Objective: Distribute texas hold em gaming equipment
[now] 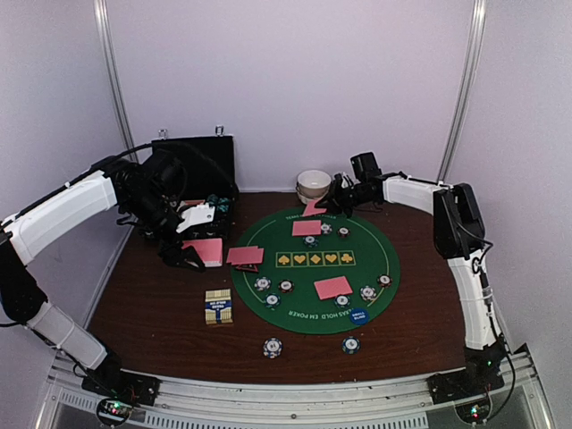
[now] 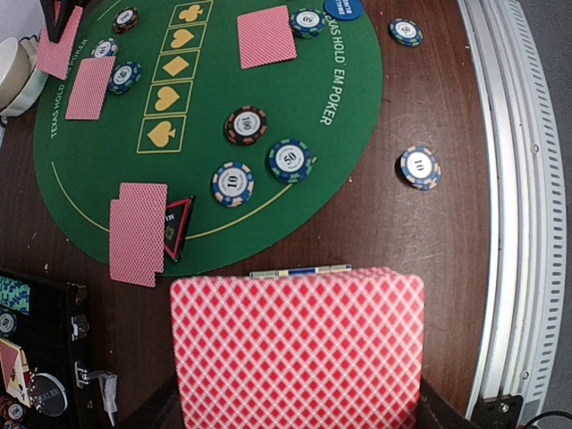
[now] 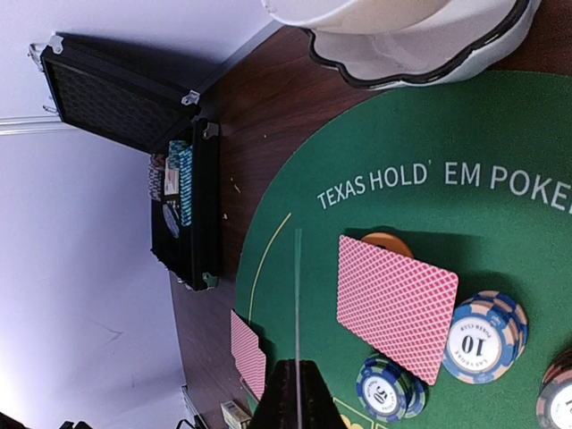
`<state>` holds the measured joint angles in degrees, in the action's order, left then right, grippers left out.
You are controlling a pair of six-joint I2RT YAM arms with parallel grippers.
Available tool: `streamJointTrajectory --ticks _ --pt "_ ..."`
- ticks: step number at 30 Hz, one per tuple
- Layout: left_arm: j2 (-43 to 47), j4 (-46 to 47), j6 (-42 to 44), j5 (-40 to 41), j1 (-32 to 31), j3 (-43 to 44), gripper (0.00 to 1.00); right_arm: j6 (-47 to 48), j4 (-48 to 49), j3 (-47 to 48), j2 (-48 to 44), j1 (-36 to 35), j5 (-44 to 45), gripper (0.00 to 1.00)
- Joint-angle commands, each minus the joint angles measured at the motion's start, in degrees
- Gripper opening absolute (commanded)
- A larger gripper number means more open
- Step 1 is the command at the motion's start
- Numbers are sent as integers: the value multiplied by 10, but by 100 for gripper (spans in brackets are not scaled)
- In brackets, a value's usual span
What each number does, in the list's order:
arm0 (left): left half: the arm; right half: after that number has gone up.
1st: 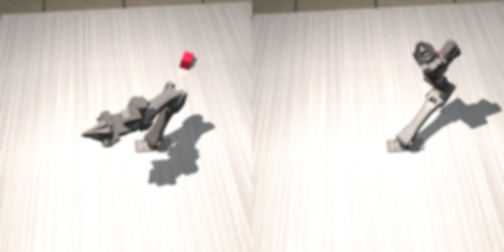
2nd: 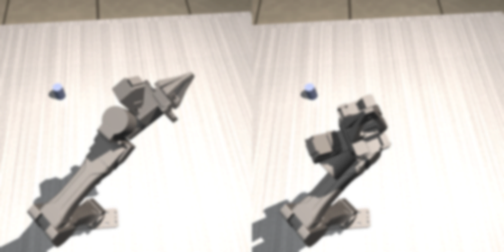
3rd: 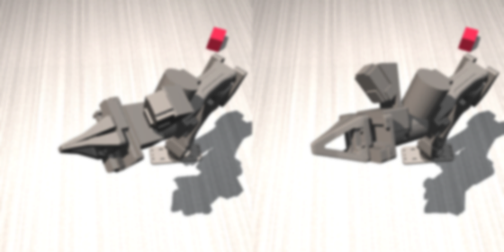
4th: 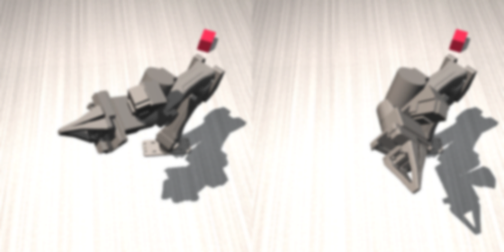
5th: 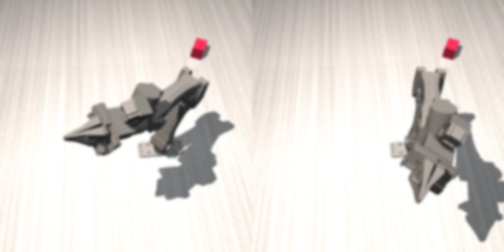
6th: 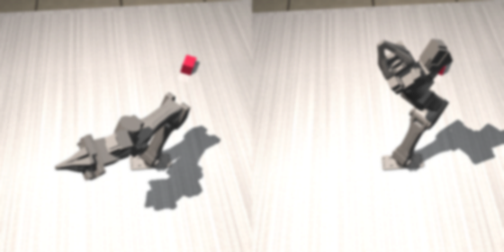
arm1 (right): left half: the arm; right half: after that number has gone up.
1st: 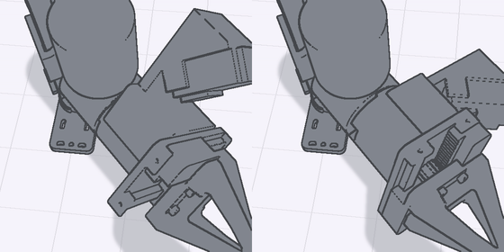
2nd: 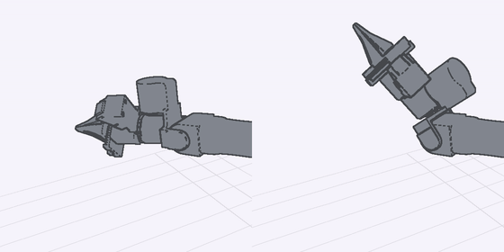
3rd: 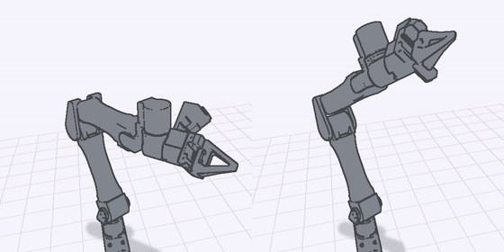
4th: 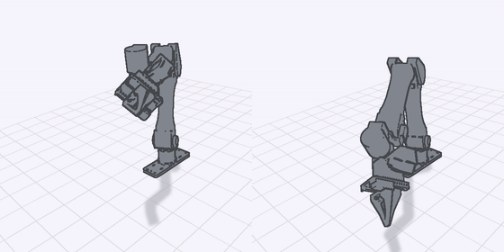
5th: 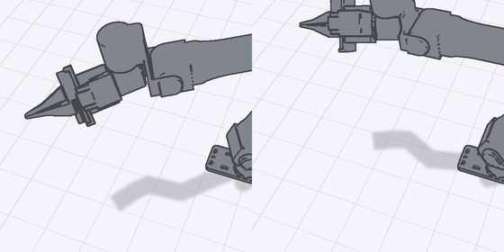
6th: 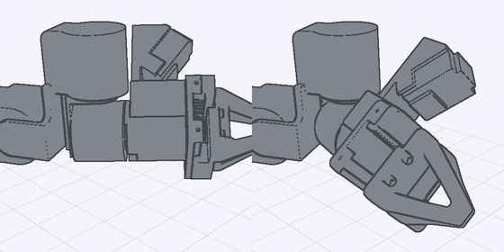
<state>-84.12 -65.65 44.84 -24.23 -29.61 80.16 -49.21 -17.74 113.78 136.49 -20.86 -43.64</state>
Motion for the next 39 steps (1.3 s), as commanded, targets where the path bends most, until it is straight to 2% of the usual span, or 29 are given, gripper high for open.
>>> streamJointTrajectory --ticks 1,12,22,31,37,39 --pt "12 6 -5 -10 4 11 34 15 -29 64 35 1 15 3" --pt "14 6 -4 -11 4 9 34 51 -71 87 61 -1 67 8" --pt "11 2 -4 -13 4 12 34 98 -117 90 31 -3 98 26" --pt "13 1 -5 -12 4 13 34 127 -138 63 -41 -5 133 34" --pt "13 2 -5 -10 4 13 34 131 -109 -20 -129 -23 158 53" --pt "13 2 -5 -10 4 13 34 126 -85 -61 -164 -35 155 57"
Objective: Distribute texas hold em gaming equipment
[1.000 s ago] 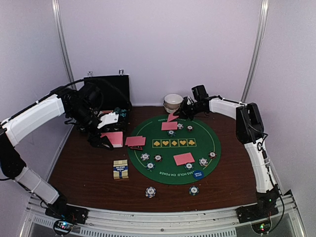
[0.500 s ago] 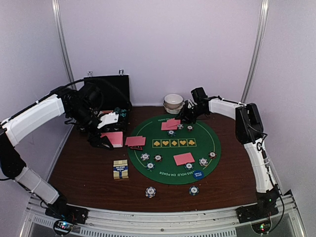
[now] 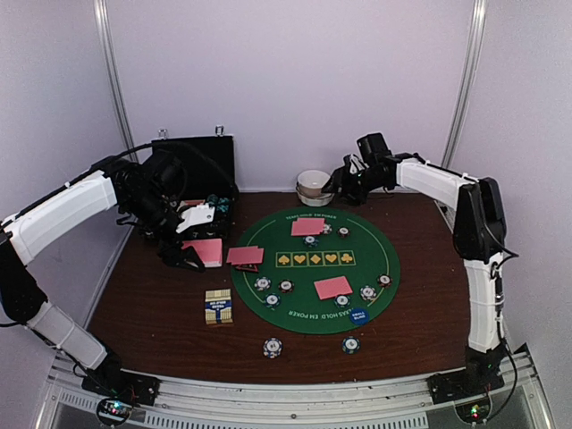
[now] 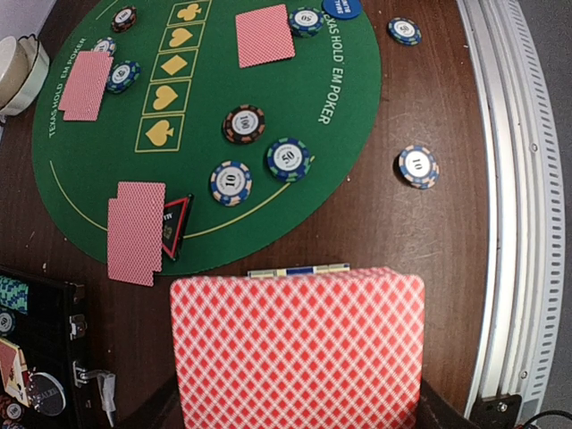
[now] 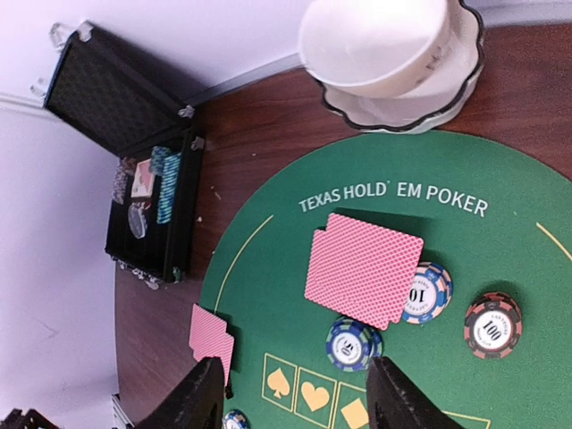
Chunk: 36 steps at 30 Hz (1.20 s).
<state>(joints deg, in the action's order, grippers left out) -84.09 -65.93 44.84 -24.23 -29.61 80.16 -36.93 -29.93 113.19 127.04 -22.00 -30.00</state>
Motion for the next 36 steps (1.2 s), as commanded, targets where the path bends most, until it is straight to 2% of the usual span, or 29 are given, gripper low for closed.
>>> streamJointTrajectory --ticks 1,6,10,15,23,36 --pt "14 5 -5 -9 4 12 34 0 49 -85 -94 -35 15 57" --pt "13 5 -5 -6 4 12 34 -30 121 -182 -165 -102 -31 64" --pt "11 4 -8 -4 4 16 35 -106 232 -266 -203 -170 -78 71" --pt "7 4 -14 -9 4 22 35 -194 366 -335 -215 -241 -92 77" --pt "1 5 -22 -15 4 30 35 -230 425 -315 -181 -308 -98 81" --pt "-2 4 -25 -18 4 36 35 -251 436 -240 -115 -334 -118 82"
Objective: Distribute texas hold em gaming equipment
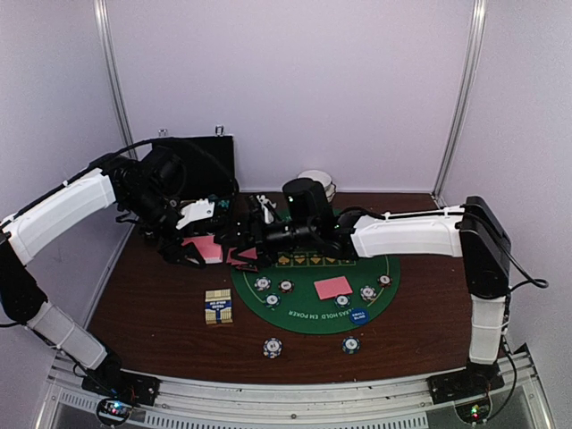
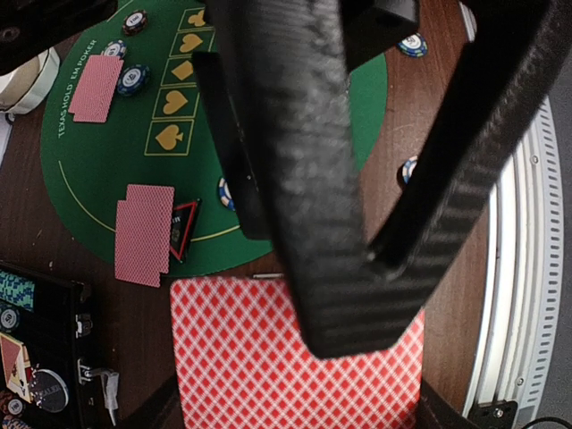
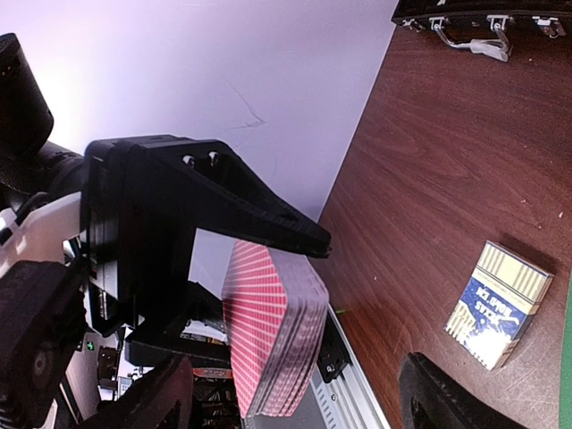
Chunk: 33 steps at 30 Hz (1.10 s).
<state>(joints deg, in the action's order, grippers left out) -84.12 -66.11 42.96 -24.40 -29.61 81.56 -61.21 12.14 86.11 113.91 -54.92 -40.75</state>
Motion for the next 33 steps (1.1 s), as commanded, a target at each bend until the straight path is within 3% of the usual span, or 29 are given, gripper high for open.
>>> streamJointTrajectory --ticks 1,18,33 --pt "-1 6 -6 -16 4 22 35 -13 18 34 22 -7 -12 81" --pt "-1 6 -7 -20 4 19 35 -37 -12 135 109 -23 -42 77" --pt "3 6 -8 -23 4 19 34 6 -93 64 55 4 -15 62"
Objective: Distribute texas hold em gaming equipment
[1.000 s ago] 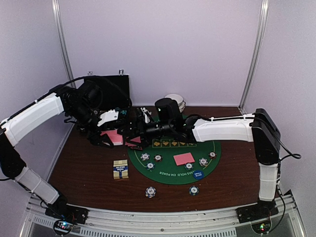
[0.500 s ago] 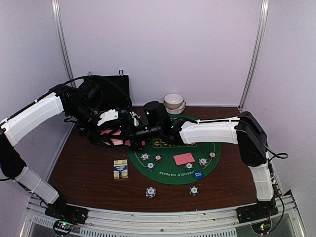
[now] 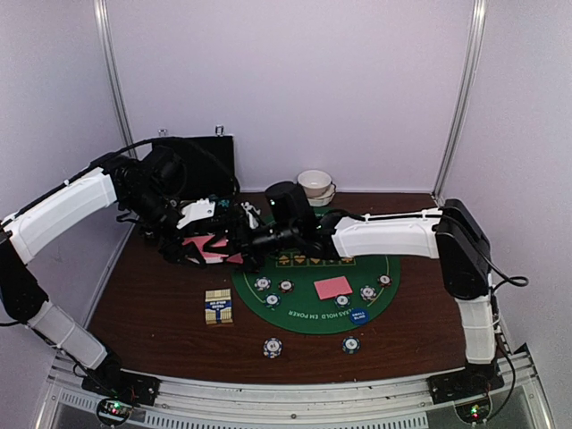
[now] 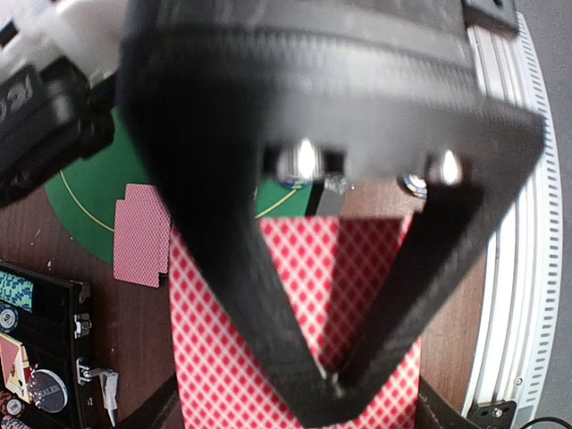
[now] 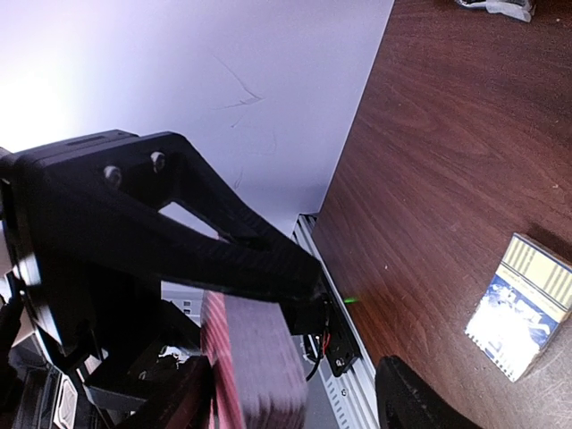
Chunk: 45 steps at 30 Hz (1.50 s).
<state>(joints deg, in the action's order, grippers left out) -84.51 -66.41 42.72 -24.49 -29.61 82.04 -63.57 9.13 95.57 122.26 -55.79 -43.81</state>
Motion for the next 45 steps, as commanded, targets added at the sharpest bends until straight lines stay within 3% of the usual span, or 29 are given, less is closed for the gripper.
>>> streamJointTrajectory --ticks 1,9,19,28,37,45 --pt "7 9 -5 -23 4 15 34 34 -69 -33 -33 14 15 61" --pt "6 9 -5 -24 4 15 34 39 -75 -34 -60 18 5 53" --pt "3 9 -5 -24 4 16 34 34 -99 -40 -97 19 0 22" --pt "4 9 -4 -20 4 15 34 28 -109 -50 -114 21 -2 3" --pt "5 9 -2 -13 4 15 34 6 -101 -76 -142 38 0 0" --pt "8 9 1 -4 4 10 34 -18 -63 -160 -204 83 -16 0"
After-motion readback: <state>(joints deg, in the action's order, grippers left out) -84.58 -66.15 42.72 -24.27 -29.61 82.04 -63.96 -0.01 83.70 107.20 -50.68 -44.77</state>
